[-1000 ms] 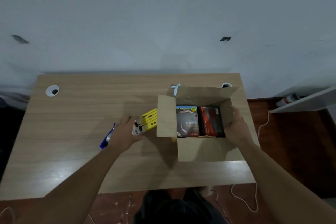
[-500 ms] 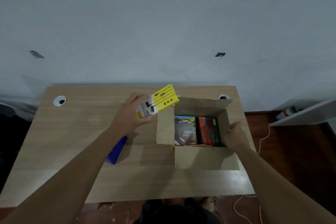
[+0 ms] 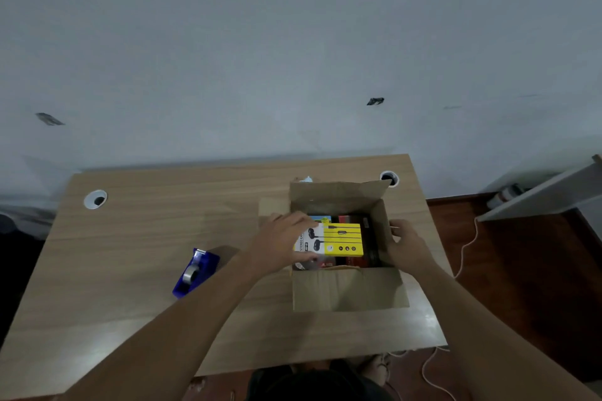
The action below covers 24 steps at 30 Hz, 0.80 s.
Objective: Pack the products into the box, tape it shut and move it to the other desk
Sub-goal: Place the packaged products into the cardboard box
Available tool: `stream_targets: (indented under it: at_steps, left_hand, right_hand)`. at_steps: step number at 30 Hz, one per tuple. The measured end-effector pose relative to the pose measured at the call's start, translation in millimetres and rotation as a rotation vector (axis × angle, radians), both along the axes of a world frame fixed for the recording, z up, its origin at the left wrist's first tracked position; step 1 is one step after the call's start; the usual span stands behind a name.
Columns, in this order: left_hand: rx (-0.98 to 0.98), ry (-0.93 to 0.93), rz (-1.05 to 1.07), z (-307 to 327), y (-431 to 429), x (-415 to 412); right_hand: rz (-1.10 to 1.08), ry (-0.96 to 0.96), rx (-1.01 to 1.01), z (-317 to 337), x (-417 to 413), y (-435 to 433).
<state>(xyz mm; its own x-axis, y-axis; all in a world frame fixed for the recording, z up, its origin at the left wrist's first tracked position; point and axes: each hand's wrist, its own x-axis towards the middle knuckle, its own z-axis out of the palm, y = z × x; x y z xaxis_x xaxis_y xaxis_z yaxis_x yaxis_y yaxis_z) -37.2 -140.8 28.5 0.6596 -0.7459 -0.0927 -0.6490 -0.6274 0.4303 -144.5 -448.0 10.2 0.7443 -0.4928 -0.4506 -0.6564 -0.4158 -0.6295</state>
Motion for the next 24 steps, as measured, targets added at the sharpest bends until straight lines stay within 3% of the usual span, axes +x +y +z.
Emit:
stream_targets:
  at_steps: [9,17,24]
  left_hand:
    - [0.177,-0.088,0.015,-22.4,32.4,-14.9]
    - [0.189,0.134,0.095,-23.3,66.7,-16.1]
    - [0.396,0.151,0.002,-27.8,80.8,-0.8]
  right_hand:
    - [0.135,-0.010,0.184,-22.9,0.3,13.9]
    - [0.224,-0.001,0.269,-23.0,23.8,56.0]
    - [0.254,0.026,0.265,-18.8,31.8,71.1]
